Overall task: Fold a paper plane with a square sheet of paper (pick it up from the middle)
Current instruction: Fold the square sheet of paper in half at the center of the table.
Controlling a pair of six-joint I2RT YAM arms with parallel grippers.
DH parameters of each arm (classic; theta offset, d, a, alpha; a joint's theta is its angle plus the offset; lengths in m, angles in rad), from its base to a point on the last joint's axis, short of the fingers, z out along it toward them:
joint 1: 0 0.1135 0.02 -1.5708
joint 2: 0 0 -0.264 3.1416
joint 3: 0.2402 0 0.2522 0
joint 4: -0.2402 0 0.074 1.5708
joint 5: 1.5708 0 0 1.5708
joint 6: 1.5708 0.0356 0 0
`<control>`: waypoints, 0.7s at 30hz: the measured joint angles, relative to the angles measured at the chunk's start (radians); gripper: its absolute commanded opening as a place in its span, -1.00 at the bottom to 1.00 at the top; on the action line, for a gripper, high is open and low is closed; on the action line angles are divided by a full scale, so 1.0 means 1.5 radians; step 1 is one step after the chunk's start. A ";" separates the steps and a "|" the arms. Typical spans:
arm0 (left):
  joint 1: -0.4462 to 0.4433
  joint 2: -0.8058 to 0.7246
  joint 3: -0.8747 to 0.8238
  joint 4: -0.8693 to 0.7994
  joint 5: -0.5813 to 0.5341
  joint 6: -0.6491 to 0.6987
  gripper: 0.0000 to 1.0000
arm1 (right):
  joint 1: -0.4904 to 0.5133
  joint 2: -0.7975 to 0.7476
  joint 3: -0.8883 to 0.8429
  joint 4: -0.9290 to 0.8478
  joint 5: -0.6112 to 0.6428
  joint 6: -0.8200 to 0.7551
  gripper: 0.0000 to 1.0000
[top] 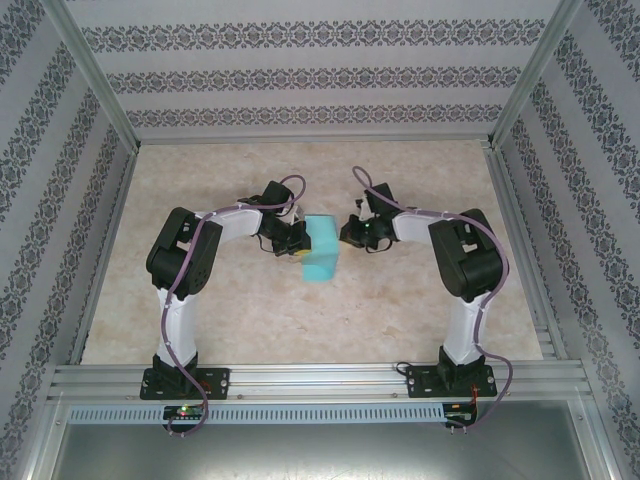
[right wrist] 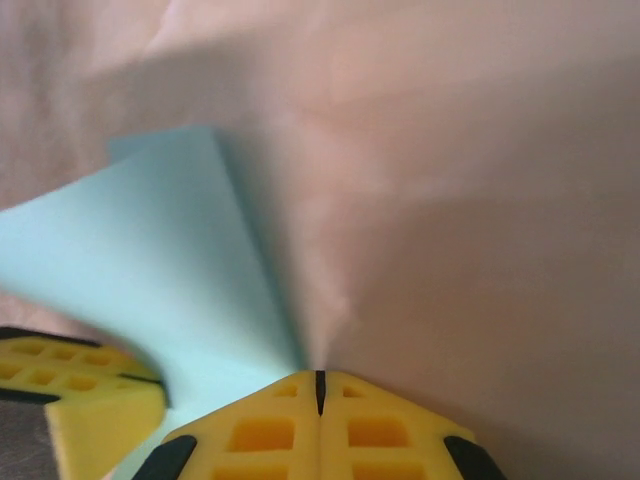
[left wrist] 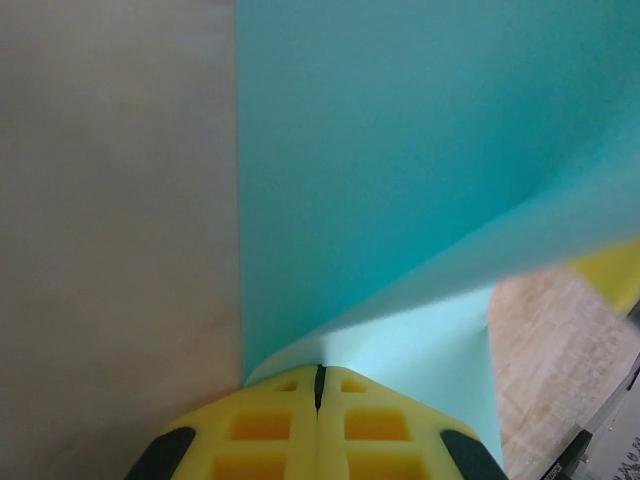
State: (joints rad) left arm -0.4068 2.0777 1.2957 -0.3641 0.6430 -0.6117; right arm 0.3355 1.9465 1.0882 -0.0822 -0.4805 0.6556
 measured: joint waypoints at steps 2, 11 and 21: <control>0.000 0.000 0.000 0.000 0.000 0.001 -1.00 | -0.013 -0.016 -0.005 -0.008 0.021 0.000 -0.98; 0.000 0.000 0.000 -0.001 0.000 0.002 -1.00 | 0.043 -0.006 0.021 0.012 0.002 0.003 -0.97; 0.000 0.000 0.001 -0.002 0.000 0.002 -1.00 | 0.040 0.052 0.059 0.019 -0.007 0.018 -0.99</control>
State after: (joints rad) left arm -0.4068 2.0777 1.2964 -0.3672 0.6426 -0.6086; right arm 0.3962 2.0239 1.1763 -0.0536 -0.4904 0.6819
